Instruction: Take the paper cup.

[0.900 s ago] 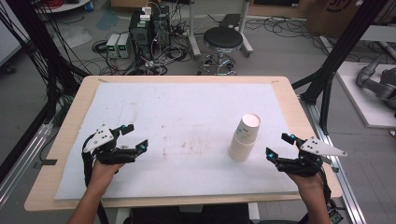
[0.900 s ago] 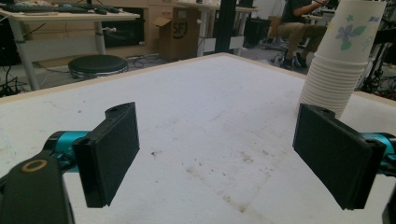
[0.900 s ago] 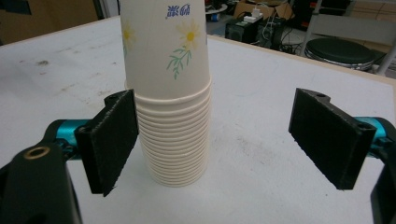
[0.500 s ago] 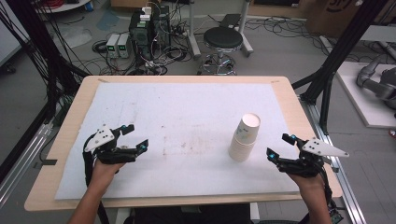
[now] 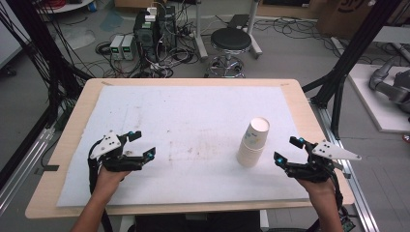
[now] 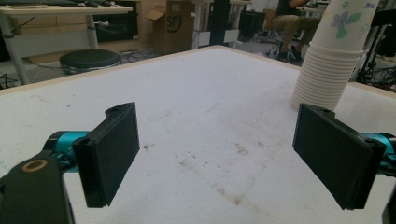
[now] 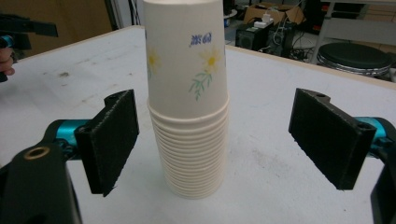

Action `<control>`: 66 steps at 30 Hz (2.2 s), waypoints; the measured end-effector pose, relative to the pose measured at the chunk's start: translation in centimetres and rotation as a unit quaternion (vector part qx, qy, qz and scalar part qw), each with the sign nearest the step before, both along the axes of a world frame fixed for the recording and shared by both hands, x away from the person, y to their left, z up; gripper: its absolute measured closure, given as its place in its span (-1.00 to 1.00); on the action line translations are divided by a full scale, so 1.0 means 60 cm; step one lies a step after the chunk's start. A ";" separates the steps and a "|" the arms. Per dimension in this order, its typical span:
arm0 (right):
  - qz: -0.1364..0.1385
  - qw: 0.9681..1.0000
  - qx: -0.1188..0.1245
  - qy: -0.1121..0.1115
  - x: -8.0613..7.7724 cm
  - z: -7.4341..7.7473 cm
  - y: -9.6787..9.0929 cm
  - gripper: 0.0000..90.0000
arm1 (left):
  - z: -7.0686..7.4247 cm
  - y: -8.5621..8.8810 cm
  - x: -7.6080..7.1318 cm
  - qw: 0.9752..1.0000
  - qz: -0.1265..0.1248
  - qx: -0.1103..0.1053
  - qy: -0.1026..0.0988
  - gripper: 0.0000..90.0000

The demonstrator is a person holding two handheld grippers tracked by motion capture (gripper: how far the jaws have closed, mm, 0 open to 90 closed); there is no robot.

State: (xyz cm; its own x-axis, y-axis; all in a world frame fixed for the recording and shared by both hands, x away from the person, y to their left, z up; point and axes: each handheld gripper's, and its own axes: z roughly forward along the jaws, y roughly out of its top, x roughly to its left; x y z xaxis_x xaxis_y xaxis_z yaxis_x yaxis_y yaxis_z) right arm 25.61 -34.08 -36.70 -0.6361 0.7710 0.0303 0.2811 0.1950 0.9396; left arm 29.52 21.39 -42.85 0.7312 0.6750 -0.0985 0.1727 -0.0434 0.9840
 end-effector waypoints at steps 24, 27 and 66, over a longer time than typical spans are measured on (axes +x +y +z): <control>0.045 0.998 -0.030 0.023 0.073 0.055 0.068 -0.64 | -0.003 -0.005 0.002 1.000 -0.006 0.001 0.006 -0.67; 0.050 0.998 -0.033 0.027 0.081 0.055 0.075 -0.64 | -0.004 -0.003 0.002 1.000 -0.006 0.000 0.008 -0.67; 0.111 0.993 -0.007 -0.031 0.091 0.186 0.105 -0.27 | 0.002 -0.005 0.000 1.000 -0.015 -0.006 0.002 -0.67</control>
State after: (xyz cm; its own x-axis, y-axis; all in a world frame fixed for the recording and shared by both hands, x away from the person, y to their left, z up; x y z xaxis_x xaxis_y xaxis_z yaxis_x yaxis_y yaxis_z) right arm 31.09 -27.76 -25.51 -0.7904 0.6121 -0.0242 0.1718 0.2594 0.9504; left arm 29.53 21.07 -42.72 0.7503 0.6520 -0.1093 0.1760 -0.0376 0.9837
